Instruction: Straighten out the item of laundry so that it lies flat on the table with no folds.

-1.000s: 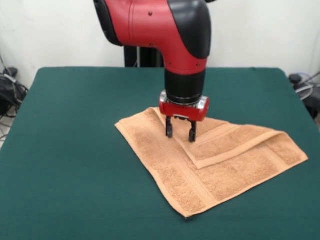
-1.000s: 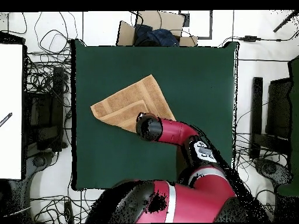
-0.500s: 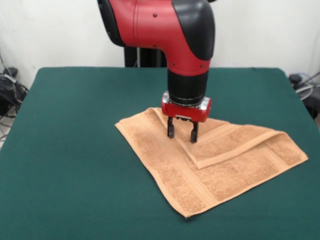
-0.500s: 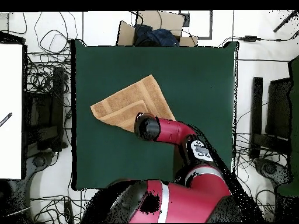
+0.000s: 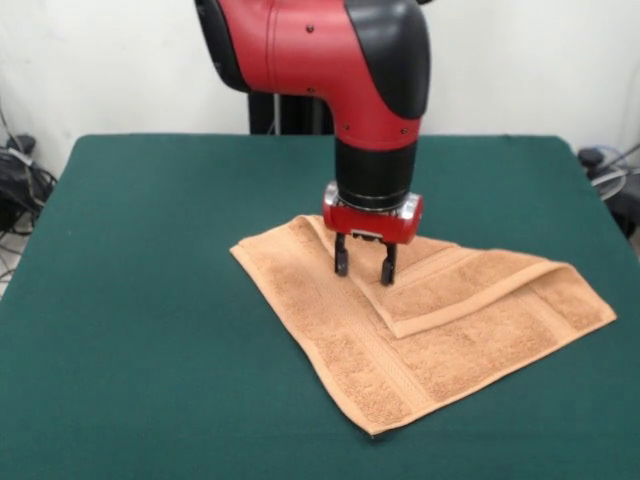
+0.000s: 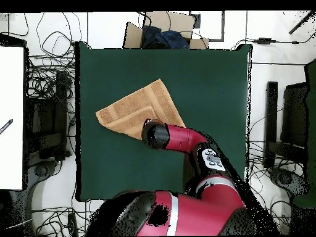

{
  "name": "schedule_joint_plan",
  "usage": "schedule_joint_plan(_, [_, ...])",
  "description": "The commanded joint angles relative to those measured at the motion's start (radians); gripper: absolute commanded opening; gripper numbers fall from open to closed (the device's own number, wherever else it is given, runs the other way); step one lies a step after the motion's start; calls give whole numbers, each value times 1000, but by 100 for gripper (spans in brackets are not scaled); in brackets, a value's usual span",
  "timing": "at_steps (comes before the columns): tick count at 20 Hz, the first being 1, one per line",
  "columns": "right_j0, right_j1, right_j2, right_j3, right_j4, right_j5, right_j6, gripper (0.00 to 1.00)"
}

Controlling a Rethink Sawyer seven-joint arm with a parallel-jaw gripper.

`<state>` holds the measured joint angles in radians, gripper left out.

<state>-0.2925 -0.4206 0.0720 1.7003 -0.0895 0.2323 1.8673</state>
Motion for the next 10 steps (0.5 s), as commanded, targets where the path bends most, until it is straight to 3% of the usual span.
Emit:
schedule_joint_plan(1, [15,-75,35,-64,-27,110,24,100])
schedule_joint_plan(10, [29,-114,37,-97,-17,178,23,100])
